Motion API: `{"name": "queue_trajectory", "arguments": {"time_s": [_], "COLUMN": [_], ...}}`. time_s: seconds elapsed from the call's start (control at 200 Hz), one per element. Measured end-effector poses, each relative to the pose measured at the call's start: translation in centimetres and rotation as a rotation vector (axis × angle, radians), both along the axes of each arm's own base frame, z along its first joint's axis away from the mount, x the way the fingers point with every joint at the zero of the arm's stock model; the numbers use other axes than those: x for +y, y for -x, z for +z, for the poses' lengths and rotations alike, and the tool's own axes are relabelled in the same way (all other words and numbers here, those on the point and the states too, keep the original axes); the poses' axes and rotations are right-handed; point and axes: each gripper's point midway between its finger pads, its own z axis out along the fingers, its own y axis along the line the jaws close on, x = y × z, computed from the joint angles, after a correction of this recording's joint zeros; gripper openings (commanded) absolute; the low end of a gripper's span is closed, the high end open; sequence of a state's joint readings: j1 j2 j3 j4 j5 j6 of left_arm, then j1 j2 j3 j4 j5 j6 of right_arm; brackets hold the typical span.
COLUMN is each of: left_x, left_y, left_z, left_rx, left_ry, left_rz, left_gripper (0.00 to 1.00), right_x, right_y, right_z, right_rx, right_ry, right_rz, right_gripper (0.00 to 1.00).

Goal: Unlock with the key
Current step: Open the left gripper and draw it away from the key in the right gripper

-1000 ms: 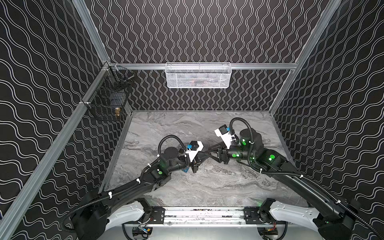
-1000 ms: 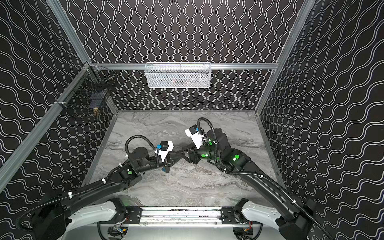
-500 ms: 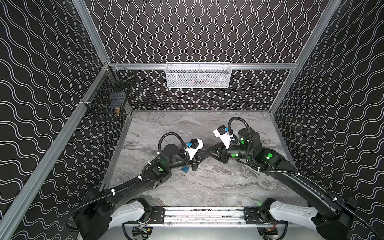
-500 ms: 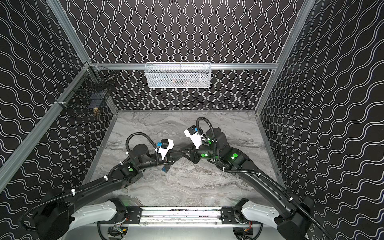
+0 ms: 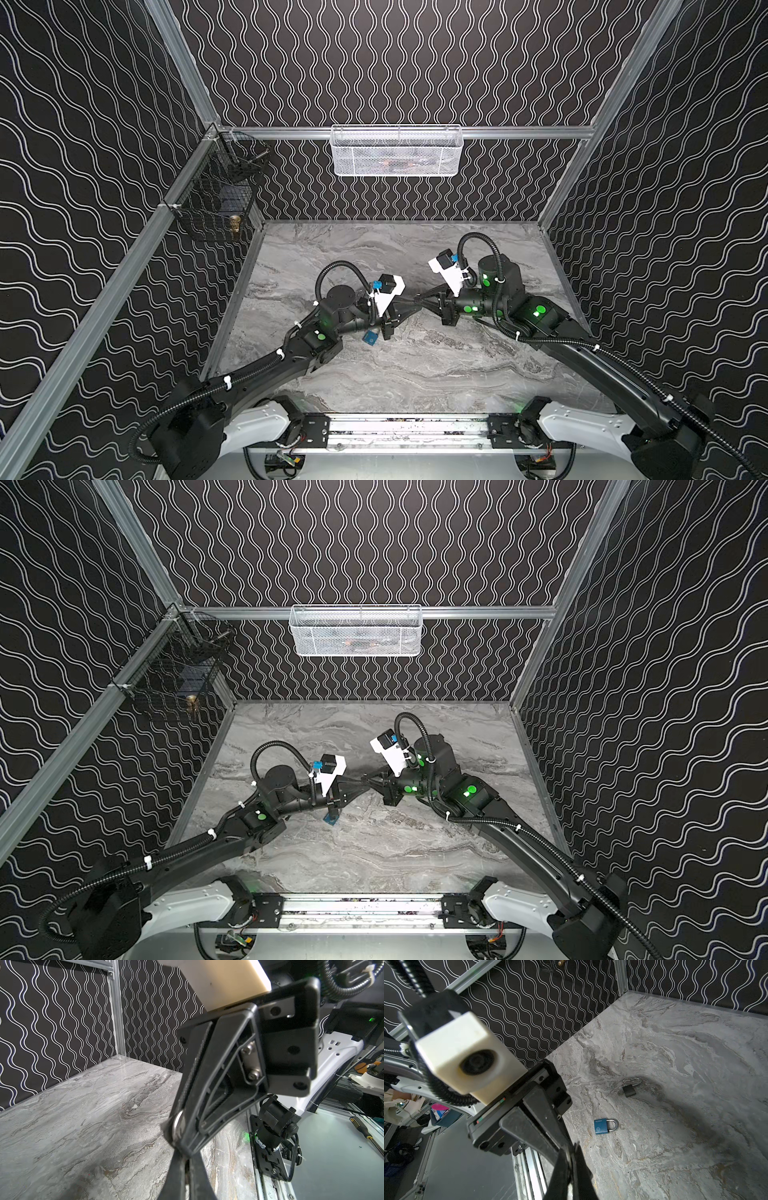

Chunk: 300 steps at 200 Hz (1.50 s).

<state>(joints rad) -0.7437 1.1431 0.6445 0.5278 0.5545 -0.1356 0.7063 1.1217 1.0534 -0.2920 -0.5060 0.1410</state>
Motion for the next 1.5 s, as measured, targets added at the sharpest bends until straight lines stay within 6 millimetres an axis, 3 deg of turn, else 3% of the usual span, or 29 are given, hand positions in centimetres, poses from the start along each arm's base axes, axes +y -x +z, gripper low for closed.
{"name": "queue_trajectory", "arguments": {"time_s": [0.235, 0.31, 0.385, 0.475, 0.656, 0.846, 1.106, 1.291, 1.501], "left_x": [0.0, 0.1, 0.2, 0.6, 2.5, 4.9, 7.3, 7.6, 6.9], "left_y": [-0.2, -0.2, -0.3, -0.6, -0.7, -0.8, -3.4, -4.5, -4.9], "left_z": [0.0, 0.1, 0.2, 0.1, -0.1, 0.5, 3.0, 3.5, 4.2], "left_rx": [0.01, 0.016, 0.015, 0.019, 0.055, 0.175, 0.489, 0.678, 0.773], "left_ry": [-0.005, -0.003, -0.001, -0.003, 0.004, 0.102, 0.367, 0.527, 0.637], "left_rz": [0.005, 0.007, 0.017, 0.049, 0.145, 0.262, 0.454, 0.506, 0.5], "left_gripper": [0.0, 0.21, 0.3, 0.51, 0.66, 0.7, 0.71, 0.69, 0.63], "right_x": [-0.1, -0.3, -0.4, -0.8, -1.2, -1.3, -1.0, -0.6, 0.4], "right_y": [-0.2, -0.3, -0.6, -1.2, -2.1, -3.1, -3.9, -4.5, -4.2], "right_z": [0.1, 0.2, 0.2, 0.4, 0.8, 1.3, 1.3, 1.1, 1.9], "right_rx": [0.009, 0.018, 0.04, 0.044, 0.063, 0.091, 0.174, 0.233, 0.256], "right_ry": [-0.005, -0.01, -0.022, -0.033, -0.054, -0.118, -0.25, -0.353, -0.455], "right_rz": [-0.011, -0.024, -0.048, -0.087, -0.153, -0.225, -0.289, -0.333, -0.357], "right_gripper": [0.0, 0.0, 0.0, 0.0, 0.0, 0.0, 0.0, 0.0, 0.0]}}
